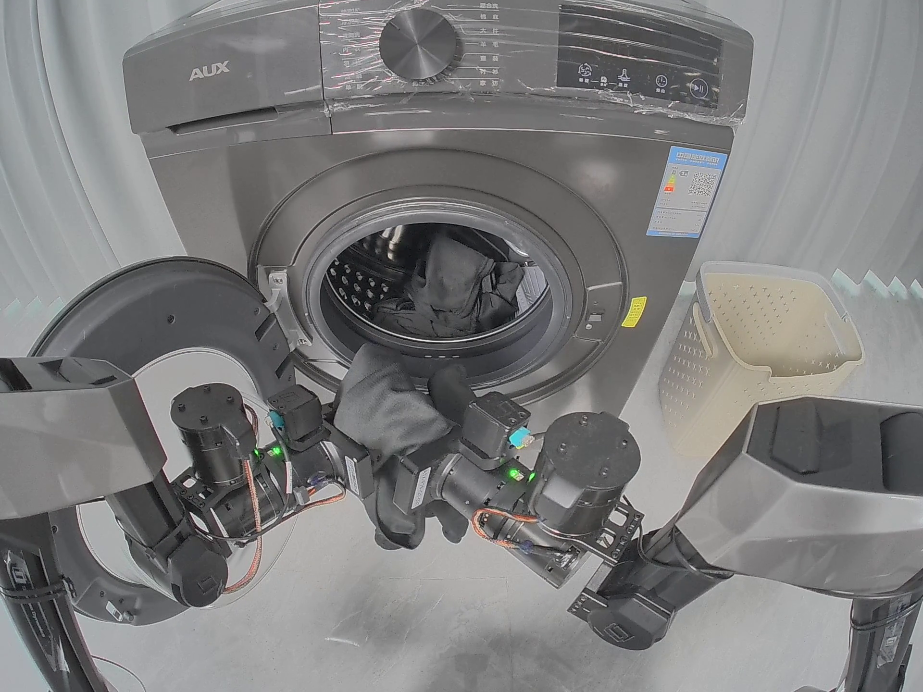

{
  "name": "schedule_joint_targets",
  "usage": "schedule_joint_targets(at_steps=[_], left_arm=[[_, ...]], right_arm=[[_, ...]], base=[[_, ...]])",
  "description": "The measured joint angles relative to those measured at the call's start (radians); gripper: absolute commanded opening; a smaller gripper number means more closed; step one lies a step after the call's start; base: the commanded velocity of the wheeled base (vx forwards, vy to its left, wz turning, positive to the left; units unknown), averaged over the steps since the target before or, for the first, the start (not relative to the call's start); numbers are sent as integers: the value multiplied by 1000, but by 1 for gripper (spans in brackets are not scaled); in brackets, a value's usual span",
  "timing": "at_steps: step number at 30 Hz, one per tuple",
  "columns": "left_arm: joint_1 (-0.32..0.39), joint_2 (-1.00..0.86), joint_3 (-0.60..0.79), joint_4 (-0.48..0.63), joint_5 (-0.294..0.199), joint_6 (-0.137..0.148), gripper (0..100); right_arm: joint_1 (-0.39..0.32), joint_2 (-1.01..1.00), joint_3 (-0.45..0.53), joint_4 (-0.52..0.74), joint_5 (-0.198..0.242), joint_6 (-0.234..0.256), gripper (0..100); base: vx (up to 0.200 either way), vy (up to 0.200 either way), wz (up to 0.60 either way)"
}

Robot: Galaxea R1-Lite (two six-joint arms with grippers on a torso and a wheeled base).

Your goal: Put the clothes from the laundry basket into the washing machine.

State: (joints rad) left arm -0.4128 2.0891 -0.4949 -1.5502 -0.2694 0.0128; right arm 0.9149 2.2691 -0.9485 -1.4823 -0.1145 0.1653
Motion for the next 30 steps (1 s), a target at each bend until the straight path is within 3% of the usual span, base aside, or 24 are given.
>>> schedule_joint_targets(at_steps=[11, 12, 19, 30], left_arm=[[0, -9, -7, 0, 5, -12, 0], [0, -10, -7, 0, 5, -12, 0], [11, -19, -12, 0, 6, -13, 0], [19, -36, -15, 0, 6, -23, 0]], right_arm=[[0, 0, 5, 0, -4, 4, 0], [0, 0, 5, 0, -6, 6, 100], [-8, -9, 47, 3, -10, 11, 100], [-46, -62, 376, 10, -8, 3, 100]], base=[[0, 0, 0], [0, 0, 0], [0, 0, 0], [0, 0, 0]])
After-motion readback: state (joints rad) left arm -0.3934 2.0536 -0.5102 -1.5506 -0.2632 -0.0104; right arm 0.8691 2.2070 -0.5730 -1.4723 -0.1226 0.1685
